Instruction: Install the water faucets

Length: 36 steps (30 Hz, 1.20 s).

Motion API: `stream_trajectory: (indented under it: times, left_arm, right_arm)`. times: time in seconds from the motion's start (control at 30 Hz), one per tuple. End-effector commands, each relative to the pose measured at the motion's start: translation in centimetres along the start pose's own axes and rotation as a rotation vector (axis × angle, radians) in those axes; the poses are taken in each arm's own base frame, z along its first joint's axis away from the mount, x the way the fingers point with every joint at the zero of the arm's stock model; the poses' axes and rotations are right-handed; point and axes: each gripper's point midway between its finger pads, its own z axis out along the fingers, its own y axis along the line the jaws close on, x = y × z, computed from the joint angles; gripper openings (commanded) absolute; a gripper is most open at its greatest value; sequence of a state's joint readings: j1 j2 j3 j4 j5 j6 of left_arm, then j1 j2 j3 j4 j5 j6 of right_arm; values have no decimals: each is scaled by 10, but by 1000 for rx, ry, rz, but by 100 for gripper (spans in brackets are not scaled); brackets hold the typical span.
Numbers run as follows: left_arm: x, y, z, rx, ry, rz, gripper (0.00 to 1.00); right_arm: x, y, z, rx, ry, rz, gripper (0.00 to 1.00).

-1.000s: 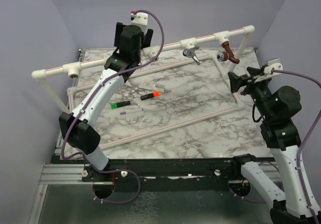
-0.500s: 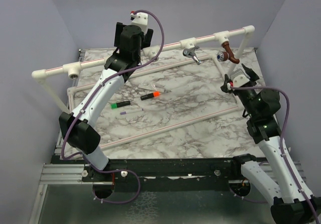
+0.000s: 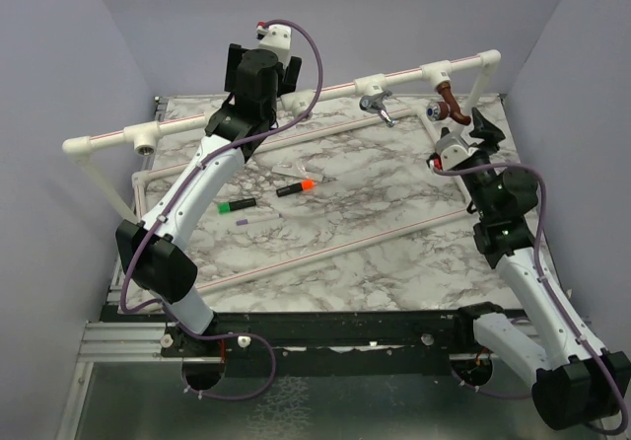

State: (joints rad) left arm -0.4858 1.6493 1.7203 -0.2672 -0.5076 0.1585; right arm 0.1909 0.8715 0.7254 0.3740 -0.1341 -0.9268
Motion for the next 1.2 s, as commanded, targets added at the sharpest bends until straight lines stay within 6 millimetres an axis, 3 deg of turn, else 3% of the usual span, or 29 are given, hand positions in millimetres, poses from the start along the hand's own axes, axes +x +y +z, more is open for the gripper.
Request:
stream_trajectory:
  times: [0.0,0.47,0.63,0.77,0.93,1.17]
  left_arm:
    - [87,-94,-4,258,225,68,93]
    - [89,-98,-4,266,229,71,93]
    - [89,-97,-4,262,229,74,93]
    - [89,-96,-4,261,228,76,93]
    - [89,-96,-4,261,228,73,93]
    - [84,-97,-7,263,219,66,93]
  right_arm:
    - [-19,-21,10,60,-67,-44,71]
    - [-16,-28,31,97,-65,-27,50]
    - [-19,-23,31,83,-81,59,31]
    - [-19,-16,27,76,-91,153,3]
    - [-20,-9,22,85,-100,348,0]
    - [-24,-16,23,151,-77,743,1]
